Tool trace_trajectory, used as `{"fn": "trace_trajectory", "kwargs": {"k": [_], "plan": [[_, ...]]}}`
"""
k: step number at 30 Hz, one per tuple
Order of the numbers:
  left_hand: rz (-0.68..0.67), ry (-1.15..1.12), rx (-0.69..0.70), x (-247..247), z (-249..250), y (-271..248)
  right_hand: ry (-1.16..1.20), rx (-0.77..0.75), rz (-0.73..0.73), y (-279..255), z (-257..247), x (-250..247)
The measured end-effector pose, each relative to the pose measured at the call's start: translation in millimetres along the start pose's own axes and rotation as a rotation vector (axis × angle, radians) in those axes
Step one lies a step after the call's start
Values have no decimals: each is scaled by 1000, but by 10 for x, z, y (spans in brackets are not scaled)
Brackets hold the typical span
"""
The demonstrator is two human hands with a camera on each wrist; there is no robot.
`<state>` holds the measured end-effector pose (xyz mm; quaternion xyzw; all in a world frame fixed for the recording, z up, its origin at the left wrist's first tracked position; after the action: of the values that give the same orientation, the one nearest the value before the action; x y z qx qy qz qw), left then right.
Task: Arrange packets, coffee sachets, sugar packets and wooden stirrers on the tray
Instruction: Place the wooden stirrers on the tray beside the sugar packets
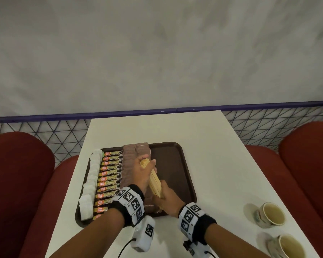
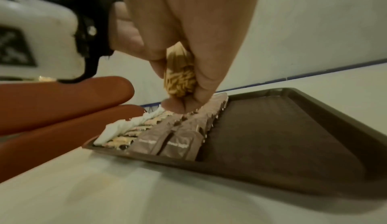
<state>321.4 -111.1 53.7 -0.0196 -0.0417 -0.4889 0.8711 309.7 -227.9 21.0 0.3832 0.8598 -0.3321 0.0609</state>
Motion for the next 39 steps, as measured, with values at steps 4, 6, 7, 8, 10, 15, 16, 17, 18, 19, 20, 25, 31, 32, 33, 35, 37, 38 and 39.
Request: {"fn": "trace_trajectory", "kwargs": {"k": [4,6,7,8,10,15,16,17,18,19,20,25,31,32,33,35,37,38,39], "plan": [[-7,-97,-155,50,-303,170,8,91,35,130,130,0],[-30,-131,-215,91,-371,213,58,142,29,186,181,-30],[-53,-135,-240,112,-410,232,83,168,20,199,191,-54],[-87,-125,-270,139,-454,253,114,188,10,215,201,-82],[-166,-41,-320,185,-555,289,176,213,-4,255,217,-150],[-383,138,-406,359,-782,261,154,272,39,386,266,-289],[-402,169,-402,398,-804,272,139,282,44,399,284,-310],[-416,205,-398,435,-848,296,126,293,45,416,303,-324],[-423,238,-404,474,-891,320,112,309,42,436,324,-335],[-420,259,-409,513,-951,348,96,326,41,458,344,-352],[-405,272,-424,553,-989,369,82,344,42,489,358,-370],[-360,297,-448,719,-1195,465,23,383,22,627,427,-484],[-332,278,-433,765,-1344,529,-176,343,-175,699,416,-740],[-319,277,-435,774,-1331,530,-227,354,-157,693,412,-804],[-307,277,-428,781,-1362,542,-281,362,-98,709,430,-867],[-313,280,-416,814,-1379,549,-334,370,34,739,443,-965],[-328,321,-420,854,-1418,568,-291,334,86,786,426,-987],[-346,351,-423,870,-1435,579,-257,334,78,797,401,-997],[-364,379,-416,884,-1448,594,-232,331,90,821,397,-1005]]}}
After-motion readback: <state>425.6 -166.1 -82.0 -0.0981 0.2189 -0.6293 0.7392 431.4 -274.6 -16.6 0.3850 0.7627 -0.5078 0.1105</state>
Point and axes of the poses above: each hand's wrist, its own y-axis towards the middle knuckle, its own x-axis out of the palm, z = x × y, the point moved 1 cm from there along y, towards the middle knuckle, and after that the axes turned 12 degrees about x, right-handed, at the moved point
